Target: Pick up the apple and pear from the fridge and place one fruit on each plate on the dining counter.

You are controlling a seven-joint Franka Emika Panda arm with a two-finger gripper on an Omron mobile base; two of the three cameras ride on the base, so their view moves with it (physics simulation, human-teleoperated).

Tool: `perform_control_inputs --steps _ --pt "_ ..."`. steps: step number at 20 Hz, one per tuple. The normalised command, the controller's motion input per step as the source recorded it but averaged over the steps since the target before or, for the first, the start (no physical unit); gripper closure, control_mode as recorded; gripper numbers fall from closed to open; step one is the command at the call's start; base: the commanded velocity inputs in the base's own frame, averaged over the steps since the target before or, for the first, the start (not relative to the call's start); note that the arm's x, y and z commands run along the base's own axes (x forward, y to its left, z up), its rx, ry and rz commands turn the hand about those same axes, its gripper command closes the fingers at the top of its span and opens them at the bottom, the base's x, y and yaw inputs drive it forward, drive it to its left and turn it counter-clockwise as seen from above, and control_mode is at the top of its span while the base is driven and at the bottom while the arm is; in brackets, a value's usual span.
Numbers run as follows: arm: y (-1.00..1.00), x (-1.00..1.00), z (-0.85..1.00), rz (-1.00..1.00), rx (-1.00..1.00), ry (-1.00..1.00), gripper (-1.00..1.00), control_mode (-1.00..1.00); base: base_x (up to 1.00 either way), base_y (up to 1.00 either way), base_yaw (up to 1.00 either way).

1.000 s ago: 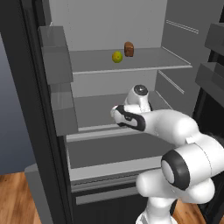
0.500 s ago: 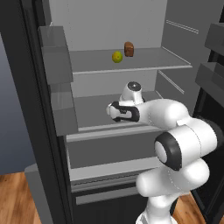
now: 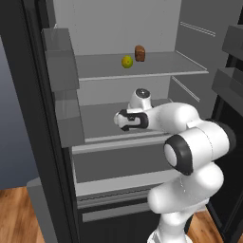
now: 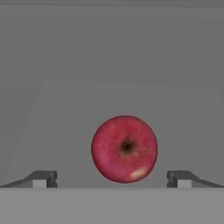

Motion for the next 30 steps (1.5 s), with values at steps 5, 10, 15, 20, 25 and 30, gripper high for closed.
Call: perform_control_inputs --steps 5,10,15,20,25,30 --pt "0.0 0.15 -0.08 0.0 0.0 0.01 -1.0 -1.0 0.0 0.0 0.0" --pt "-0.03 0.15 -0.13 0.0 0.0 0.02 -1.0 -1.0 0.0 0.0 0.0" --pt "-0.13 0.1 -0.14 0.0 0.0 0.01 -1.0 -1.0 0.0 0.0 0.0" --pt "0.0 0.02 -0.13 0.0 0.0 0.01 -1.0 -1.0 0.0 0.0 0.0" --pt "0.0 0.14 -0.28 0.0 0.0 0.0 -1.0 -1.0 0.0 0.0 0.0" --pt "0.0 0.0 0.0 0.0 0.0 0.0 1.0 -1.0 0.0 0.0 0.0"
